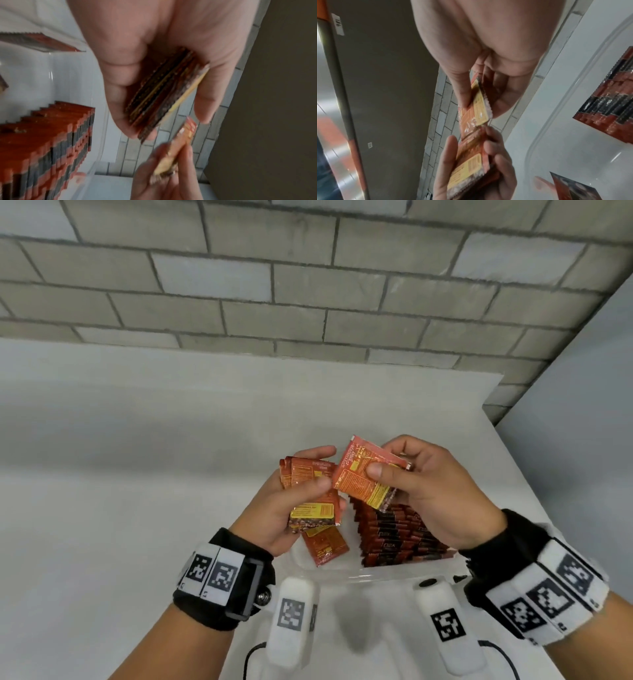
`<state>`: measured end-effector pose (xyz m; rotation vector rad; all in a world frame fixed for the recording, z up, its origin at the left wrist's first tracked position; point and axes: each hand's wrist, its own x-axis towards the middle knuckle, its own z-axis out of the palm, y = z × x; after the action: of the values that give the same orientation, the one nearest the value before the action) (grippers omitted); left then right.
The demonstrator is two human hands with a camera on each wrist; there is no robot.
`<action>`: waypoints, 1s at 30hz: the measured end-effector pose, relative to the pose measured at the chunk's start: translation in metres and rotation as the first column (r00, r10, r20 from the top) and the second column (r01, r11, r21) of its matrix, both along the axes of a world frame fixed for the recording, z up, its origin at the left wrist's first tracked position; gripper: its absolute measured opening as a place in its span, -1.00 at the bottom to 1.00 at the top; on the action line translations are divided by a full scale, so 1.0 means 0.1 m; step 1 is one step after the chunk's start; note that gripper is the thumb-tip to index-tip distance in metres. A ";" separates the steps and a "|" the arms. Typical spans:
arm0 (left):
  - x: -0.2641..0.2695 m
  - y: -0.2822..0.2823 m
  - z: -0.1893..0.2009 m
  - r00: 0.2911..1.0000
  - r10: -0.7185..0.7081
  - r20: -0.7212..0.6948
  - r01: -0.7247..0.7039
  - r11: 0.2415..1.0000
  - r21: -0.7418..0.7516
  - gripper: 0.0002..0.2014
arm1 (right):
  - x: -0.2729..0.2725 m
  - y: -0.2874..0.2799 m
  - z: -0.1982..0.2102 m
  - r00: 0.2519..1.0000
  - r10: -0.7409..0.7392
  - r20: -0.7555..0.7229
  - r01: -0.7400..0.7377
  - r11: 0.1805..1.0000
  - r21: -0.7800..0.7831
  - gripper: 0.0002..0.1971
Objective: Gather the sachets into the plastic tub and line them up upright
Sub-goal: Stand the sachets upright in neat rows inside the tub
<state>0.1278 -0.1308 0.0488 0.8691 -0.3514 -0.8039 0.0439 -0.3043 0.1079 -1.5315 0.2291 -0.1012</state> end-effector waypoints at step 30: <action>-0.04 -0.25 0.15 0.994 0.107 0.008 -0.107 0.993 0.044 -0.46 | 0.00 -0.05 0.01 0.970 0.181 0.163 0.012 0.633 -0.774 -0.52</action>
<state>0.1236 -0.1553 0.0634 0.9240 -0.2901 -0.7124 0.0435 -0.3097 0.1094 -2.3804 -0.1033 -0.3343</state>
